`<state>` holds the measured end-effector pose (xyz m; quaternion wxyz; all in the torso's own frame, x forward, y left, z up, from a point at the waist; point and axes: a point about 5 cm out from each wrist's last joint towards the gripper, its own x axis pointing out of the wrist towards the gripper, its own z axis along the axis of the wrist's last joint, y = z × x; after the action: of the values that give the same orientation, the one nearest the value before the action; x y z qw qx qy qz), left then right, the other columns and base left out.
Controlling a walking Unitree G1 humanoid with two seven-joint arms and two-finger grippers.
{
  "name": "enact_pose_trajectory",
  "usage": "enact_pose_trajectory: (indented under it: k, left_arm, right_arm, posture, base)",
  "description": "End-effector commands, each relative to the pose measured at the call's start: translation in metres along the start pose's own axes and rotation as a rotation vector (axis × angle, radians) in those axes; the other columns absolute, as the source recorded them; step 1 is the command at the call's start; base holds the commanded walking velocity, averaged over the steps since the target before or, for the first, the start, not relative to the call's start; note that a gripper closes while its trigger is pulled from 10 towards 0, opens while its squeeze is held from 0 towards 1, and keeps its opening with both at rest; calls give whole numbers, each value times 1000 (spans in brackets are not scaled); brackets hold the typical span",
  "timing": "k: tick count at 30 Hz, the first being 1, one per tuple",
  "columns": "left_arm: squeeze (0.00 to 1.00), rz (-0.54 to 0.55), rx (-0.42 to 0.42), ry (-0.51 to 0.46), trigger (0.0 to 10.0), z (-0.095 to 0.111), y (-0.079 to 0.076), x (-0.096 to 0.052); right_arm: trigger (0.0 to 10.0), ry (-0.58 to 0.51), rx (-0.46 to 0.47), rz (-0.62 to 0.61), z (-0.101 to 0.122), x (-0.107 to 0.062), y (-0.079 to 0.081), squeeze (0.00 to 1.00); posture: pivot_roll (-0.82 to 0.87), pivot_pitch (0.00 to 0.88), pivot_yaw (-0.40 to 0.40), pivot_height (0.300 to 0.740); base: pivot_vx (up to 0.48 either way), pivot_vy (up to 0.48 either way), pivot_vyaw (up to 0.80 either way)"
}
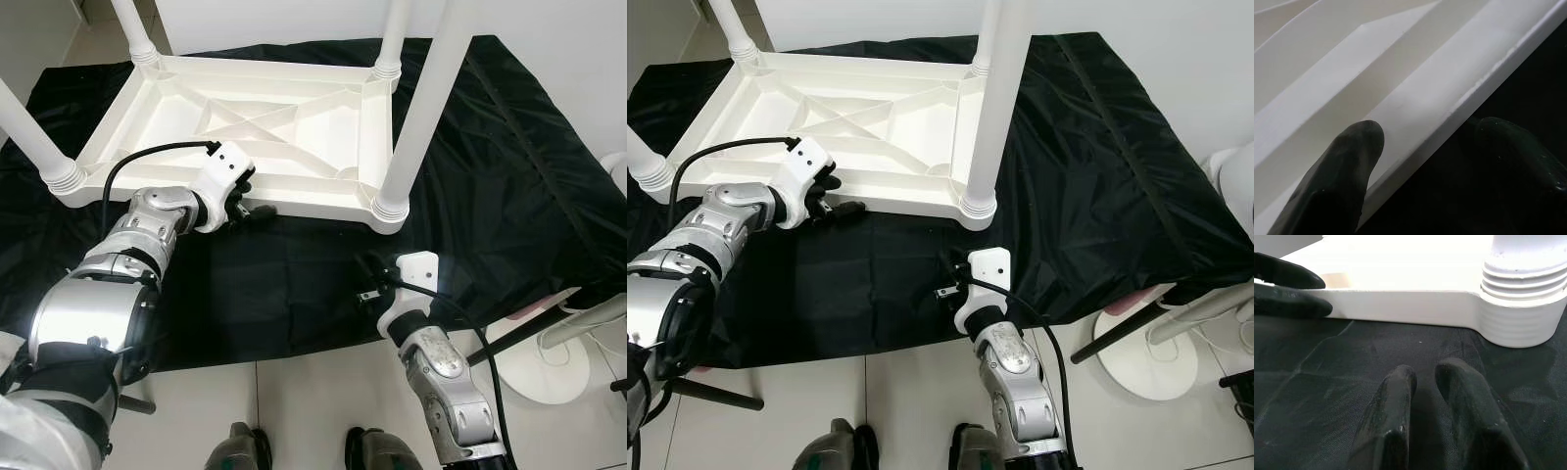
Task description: Building children table
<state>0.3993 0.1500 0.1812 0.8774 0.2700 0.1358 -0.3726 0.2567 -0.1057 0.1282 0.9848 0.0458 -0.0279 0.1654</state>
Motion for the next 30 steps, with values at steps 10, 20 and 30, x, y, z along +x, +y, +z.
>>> enact_pose_trajectory:
  k: [10, 20, 30]
  left_arm:
    - [0, 111, 19, 186, 10000, -18, 0, 3]
    - [0, 36, -28, 116, 0, -7, -6, 8]
    - [0, -104, -6, 22, 0, -3, -20, 12]
  right_arm:
    - [10000, 6, -12, 2, -1, 1, 2, 0]
    - [10000, 5, -13, -16, -1, 0, 2, 0]
    - [10000, 7, -9, -28, -2, -1, 2, 0]
  posture:
    - [-204, 144, 89, 740]
    - [-208, 144, 101, 740]
    - [-203, 146, 104, 740]
  base:
    - [0, 0, 0]
    - [0, 0, 0]
    - [0, 0, 0]
